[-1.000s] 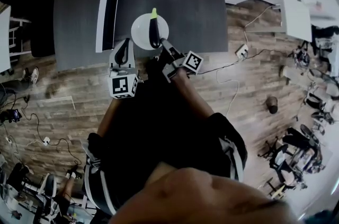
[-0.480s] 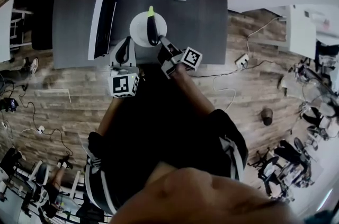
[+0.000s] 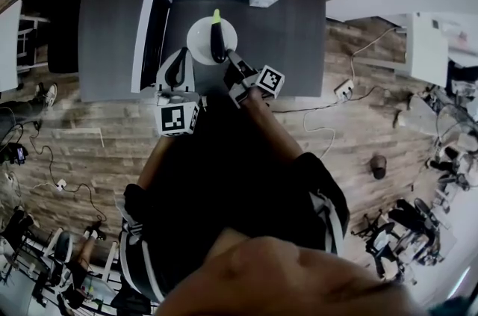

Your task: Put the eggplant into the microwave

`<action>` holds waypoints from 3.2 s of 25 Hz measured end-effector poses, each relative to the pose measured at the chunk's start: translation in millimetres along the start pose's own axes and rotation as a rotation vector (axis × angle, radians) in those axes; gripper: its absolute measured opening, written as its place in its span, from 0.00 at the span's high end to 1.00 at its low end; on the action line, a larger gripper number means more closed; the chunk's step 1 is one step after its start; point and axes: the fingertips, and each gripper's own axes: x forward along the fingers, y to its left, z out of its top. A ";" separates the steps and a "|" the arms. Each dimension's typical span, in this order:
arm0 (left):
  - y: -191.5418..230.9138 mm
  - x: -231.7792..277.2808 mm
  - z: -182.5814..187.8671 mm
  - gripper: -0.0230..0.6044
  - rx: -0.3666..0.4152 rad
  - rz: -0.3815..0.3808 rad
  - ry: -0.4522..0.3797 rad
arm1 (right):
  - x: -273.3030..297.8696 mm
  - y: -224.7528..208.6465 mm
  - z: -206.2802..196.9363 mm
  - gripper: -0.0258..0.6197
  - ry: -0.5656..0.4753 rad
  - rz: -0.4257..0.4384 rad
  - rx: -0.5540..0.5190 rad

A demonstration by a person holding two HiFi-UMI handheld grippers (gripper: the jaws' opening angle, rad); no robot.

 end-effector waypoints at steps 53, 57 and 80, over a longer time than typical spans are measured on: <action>66.4 76.3 8.9 0.90 -0.017 -0.086 0.012 | 136.7 -85.0 84.6 0.90 -0.151 -0.074 -0.023; 68.0 81.2 6.5 0.90 -0.012 -0.086 0.017 | 144.8 -93.0 93.7 0.90 -0.154 -0.073 -0.018; 84.3 110.5 -6.4 0.90 -0.070 -0.064 0.055 | 187.9 -116.6 127.0 0.90 -0.169 -0.088 0.019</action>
